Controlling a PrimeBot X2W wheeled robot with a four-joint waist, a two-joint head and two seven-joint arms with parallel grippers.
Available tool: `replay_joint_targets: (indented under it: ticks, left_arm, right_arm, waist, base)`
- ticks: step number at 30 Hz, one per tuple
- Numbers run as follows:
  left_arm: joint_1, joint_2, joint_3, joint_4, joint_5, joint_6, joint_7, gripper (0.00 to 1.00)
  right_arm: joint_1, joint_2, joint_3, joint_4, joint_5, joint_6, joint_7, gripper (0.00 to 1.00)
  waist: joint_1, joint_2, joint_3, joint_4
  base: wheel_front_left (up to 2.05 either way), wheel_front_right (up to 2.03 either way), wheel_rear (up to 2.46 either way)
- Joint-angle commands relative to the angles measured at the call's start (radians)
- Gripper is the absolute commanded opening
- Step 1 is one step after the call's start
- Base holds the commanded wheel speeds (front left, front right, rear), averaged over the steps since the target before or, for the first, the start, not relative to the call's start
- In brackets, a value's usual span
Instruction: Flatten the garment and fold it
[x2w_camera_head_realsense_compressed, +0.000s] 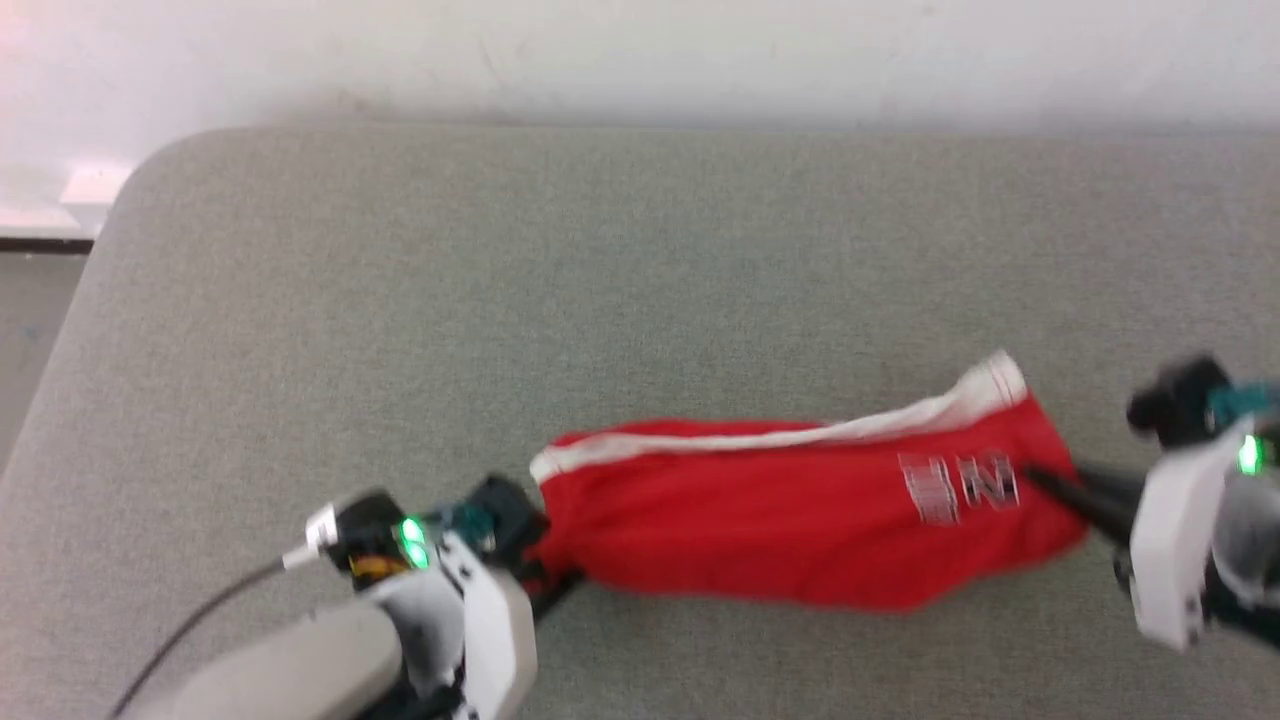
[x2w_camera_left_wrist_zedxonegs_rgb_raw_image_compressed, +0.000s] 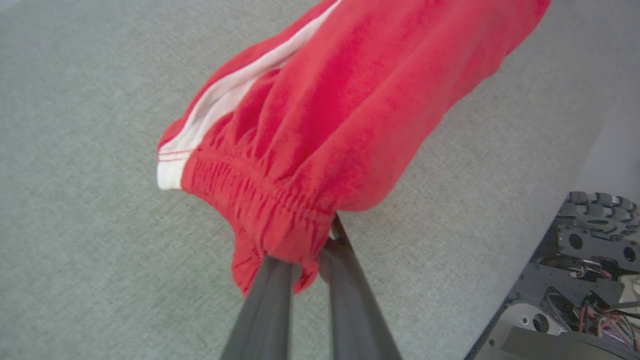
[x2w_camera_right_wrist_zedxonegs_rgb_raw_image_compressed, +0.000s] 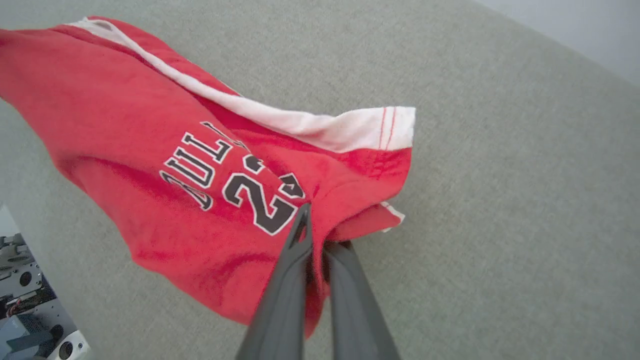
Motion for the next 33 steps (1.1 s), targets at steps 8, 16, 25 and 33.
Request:
replay_joint_targets:
  ticks: [8,16,25,33]
  left_arm:
    - [0.121,-0.034,-0.023,0.049,-0.010,0.022,-0.003,0.00]
    - [0.174,-0.043,0.002,0.060,-0.010,0.072,-0.092,1.00]
    - [0.250,0.063,0.116,-0.078,0.006,0.272,-0.265,1.00]
    - [0.256,0.038,0.375,-0.141,0.127,0.543,-0.426,1.00]
  right_arm:
    - [0.251,0.016,-0.075,0.023,-0.006,-0.001,0.025,0.00]
    - [0.316,0.063,-0.192,0.039,-0.072,-0.001,0.027,1.00]
    - [0.386,-0.001,-0.456,-0.112,-0.182,-0.001,0.100,1.00]
    - [0.413,-0.001,-0.605,-0.200,-0.265,-0.001,0.344,1.00]
  waist:
    - [0.0002,-0.0001,-0.010,-0.012]
    - [0.0002,-0.0001,-0.064,-0.005]
    - [0.0002,-0.0001,-0.119,0.013]
    - [0.0002,-0.0001,-0.105,0.018]
  base:
    - [0.00,0.00,0.00]
    - [0.00,0.00,0.00]
    - [0.00,0.00,0.00]
    - [0.00,0.00,0.00]
